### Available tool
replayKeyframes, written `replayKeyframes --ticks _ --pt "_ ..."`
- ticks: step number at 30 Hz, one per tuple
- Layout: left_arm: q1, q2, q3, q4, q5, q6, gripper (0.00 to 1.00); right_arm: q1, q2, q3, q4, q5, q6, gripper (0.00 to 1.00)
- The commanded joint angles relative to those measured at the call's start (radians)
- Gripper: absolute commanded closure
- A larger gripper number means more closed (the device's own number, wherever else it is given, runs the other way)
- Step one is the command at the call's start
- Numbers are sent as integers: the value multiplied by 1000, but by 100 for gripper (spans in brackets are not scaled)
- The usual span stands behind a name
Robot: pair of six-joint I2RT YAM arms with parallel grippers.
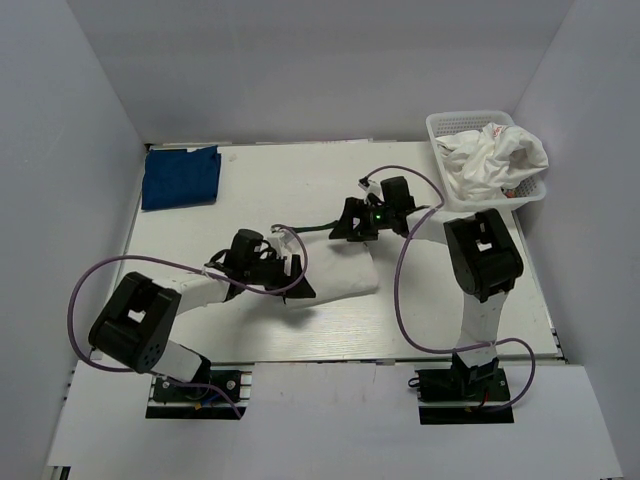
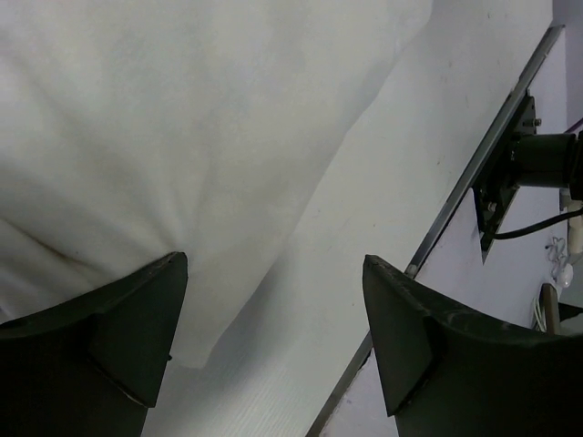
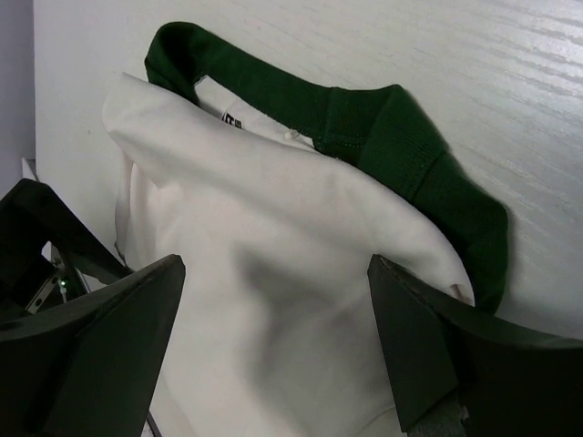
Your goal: Fold and stack the t-shirts
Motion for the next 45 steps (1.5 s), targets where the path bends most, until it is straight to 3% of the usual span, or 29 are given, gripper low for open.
replayKeyframes --ticks 1,4,9,12,13,19,27,31,32,33,35,36,37,42,45 --pt "-7 -28 -51 -179 -69 -11 12 -7 -35 -42 -88 115 -79 12" --pt "-7 -106 26 -206 -148 -32 12 -3 -180 -70 -90 113 -123 10" --pt "-7 -255 105 -240 -320 -89 1 17 -434 -183 -38 63 -127 10" --pt "17 -289 114 -295 -462 -143 1 49 -530 -262 -25 44 -90 10" --pt "17 -289 152 -329 -568 -155 1 57 -562 -275 -30 58 -88 10" --pt "17 -94 263 -429 -664 -146 1 74 -716 -384 -107 188 -97 10" --pt "-6 170 323 -392 -563 -94 2 74 -840 -455 -207 307 -117 10" --pt "-6 275 369 -357 -458 -79 25 72 -862 -466 -214 328 -120 10" --pt "-6 289 381 -367 -449 -69 33 71 -862 -469 -213 325 -125 10" --pt "-6 299 404 -367 -449 -56 46 74 -860 -467 -214 322 -126 10" --pt "-6 299 418 -367 -460 -30 61 76 -857 -469 -210 322 -128 10" --pt "-6 299 439 -367 -469 -20 89 72 -856 -469 -210 319 -126 10" --pt "8 309 458 -377 -469 -10 100 71 -856 -470 -207 321 -130 10" --pt "17 357 758 -618 -800 96 100 72 -863 -481 -207 357 -136 10" --pt "17 357 875 -663 -839 211 100 68 -865 -489 -199 371 -136 10"
